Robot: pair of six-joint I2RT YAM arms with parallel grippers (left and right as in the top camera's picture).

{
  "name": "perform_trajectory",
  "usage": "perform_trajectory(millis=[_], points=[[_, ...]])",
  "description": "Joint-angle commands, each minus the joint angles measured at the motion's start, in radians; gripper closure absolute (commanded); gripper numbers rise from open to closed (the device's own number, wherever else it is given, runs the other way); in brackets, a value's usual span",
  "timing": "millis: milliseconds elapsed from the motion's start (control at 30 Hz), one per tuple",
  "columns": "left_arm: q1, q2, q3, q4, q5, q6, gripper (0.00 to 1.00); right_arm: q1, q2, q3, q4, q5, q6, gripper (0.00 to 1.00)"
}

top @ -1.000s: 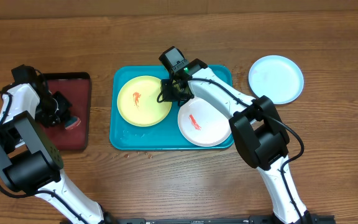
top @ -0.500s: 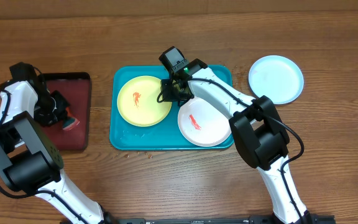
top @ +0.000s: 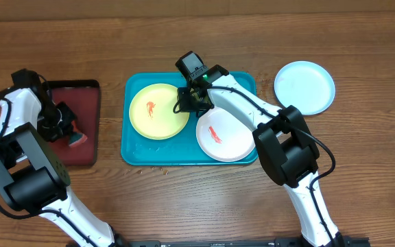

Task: Clean dirty plates on tray and stack at the side
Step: 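Dip and rub the sponge in the water tray with the left gripper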

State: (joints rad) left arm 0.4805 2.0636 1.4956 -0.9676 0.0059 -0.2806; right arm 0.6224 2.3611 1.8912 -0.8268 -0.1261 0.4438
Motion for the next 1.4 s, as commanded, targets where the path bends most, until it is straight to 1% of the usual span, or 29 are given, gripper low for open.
perform_trajectory(millis=[0,133,233,333,433,533,700,800,900,1067,1133,1233,1367], points=[[0.010,0.012,0.062,-0.015,-0.025,0.016,0.96,0.002,0.038,-0.024,0.001,0.009,0.000,0.96],[0.010,0.014,0.034,0.005,-0.026,0.016,0.96,0.002,0.038,-0.024,0.007,0.008,0.000,0.96],[0.010,0.024,-0.036,0.058,-0.069,0.015,0.96,0.002,0.038,-0.024,0.006,0.008,0.000,0.96],[0.010,0.026,-0.080,0.096,-0.069,0.016,0.96,0.002,0.038,-0.024,0.004,0.009,0.000,0.96],[0.011,0.023,-0.077,0.096,-0.068,0.016,0.96,0.002,0.038,-0.024,0.003,0.008,0.000,0.96],[0.011,0.012,-0.049,0.062,-0.068,0.015,0.96,0.002,0.038,-0.024,0.003,0.009,0.000,0.96],[0.011,-0.011,0.077,-0.067,-0.057,0.014,0.96,0.002,0.038,-0.024,0.003,0.008,0.000,0.96],[0.007,-0.016,0.126,-0.116,-0.058,0.016,0.96,0.002,0.038,-0.024,0.003,0.008,0.000,0.96],[0.007,-0.013,0.109,-0.109,-0.065,0.015,0.95,0.002,0.038,-0.024,0.004,0.008,0.000,0.96],[0.010,-0.011,-0.032,0.015,-0.071,0.016,0.96,0.002,0.038,-0.024,0.003,0.008,0.000,0.96],[0.011,-0.011,-0.069,0.043,-0.092,0.016,0.96,0.002,0.038,-0.024,0.003,0.008,0.000,0.96],[0.011,-0.014,-0.056,0.034,-0.091,0.015,0.96,0.002,0.038,-0.024,0.001,0.008,0.000,0.96],[0.011,-0.018,0.035,-0.051,-0.090,0.014,0.96,0.002,0.038,-0.024,0.002,0.008,0.000,0.96]])
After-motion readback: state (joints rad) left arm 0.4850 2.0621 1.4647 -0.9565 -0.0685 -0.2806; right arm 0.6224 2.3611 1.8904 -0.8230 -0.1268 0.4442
